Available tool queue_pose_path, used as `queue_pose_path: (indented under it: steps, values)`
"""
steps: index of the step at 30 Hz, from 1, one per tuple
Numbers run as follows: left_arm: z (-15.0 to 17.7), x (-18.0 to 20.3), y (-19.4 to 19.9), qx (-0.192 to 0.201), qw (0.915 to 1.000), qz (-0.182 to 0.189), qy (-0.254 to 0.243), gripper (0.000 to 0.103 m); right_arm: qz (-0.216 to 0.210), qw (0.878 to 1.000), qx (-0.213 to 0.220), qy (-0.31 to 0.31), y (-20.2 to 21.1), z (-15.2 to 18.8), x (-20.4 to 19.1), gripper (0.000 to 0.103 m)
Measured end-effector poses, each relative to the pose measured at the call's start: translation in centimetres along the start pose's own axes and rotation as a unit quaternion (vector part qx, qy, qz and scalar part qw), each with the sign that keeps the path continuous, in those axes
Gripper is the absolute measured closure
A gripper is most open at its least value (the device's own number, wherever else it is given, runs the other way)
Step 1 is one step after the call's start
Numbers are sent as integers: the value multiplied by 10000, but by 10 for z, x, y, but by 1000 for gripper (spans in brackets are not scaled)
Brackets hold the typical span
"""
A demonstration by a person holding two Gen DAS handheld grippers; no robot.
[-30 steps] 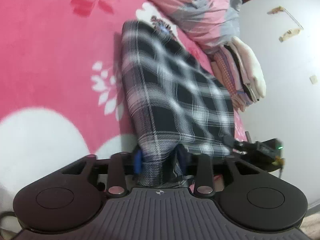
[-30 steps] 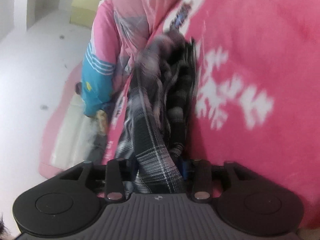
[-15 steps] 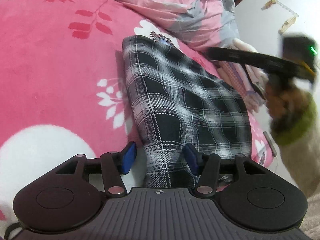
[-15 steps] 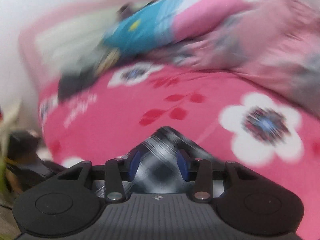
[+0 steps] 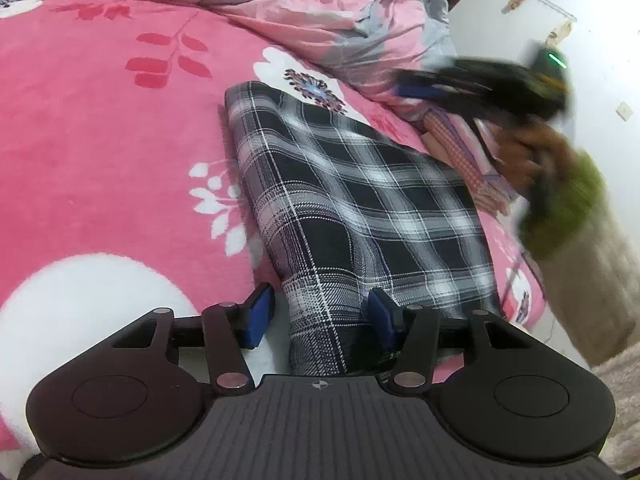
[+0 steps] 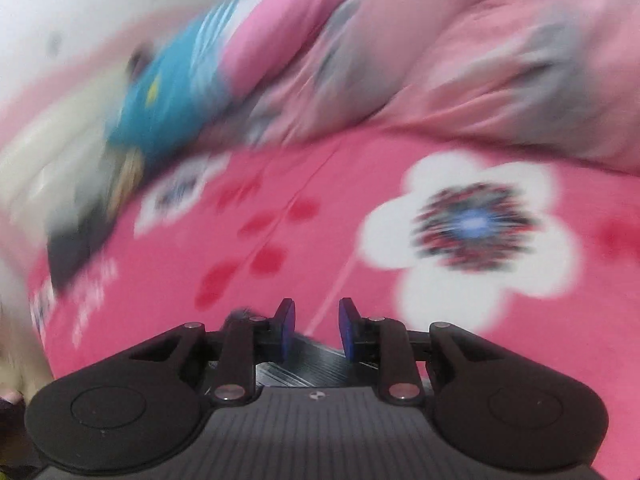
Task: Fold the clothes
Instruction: 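Lay the folded end down, open both grippers and lift them away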
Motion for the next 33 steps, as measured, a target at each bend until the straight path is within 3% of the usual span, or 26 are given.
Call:
queue_pose_path:
  steps: [3, 5, 10, 12, 17, 22, 23, 27, 30, 33]
  values:
    - [-5, 1, 4, -11, 9999, -49, 140, 50, 244, 9985, 290, -393, 53, 21, 25, 75]
    - [-11, 2, 9, 88, 9996, -211, 145, 50, 252, 9969, 256, -698, 72, 47, 35, 73]
    - [-34, 15, 22, 480, 9965, -676, -80, 50, -200, 9905, 410, -1298, 74, 99, 36, 70]
    - [-39, 33, 16, 439, 9957, -705, -399, 50, -412, 9831, 549, -1699, 70, 109, 44, 62]
    - [-34, 90, -31, 260, 9836, -686, -1645, 50, -1228, 9485, 891, -2779, 49, 115, 67, 59]
    - [-30, 125, -88, 102, 9738, -546, -2205, 50, -1592, 9429, 536, -2875, 14, 113, 67, 58]
    - [-28, 128, -96, 64, 9719, -568, -2285, 50, -1693, 9415, 565, -2857, 9, 111, 65, 60]
    - [-20, 134, -114, -90, 9685, -571, -2422, 50, -2144, 9352, 1002, -2633, 6, 100, 59, 86]
    - [-17, 134, -116, -147, 9691, -526, -2405, 50, -2515, 9233, 1413, -2534, 8, 95, 59, 87]
    - [-15, 132, -117, -180, 9705, -487, -2353, 50, -2011, 9257, 871, -3083, -21, 124, 86, 90]
Point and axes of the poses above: each gripper's, at about its wrist camera, not at the fingertips, and y roughly against the way its jaws point, x to its right, z to its underside, the point moved 9 cm from there along -y, roughly the way its jaws point, and after that the axes turned 10 degrees about y, right-handed, at the moved point
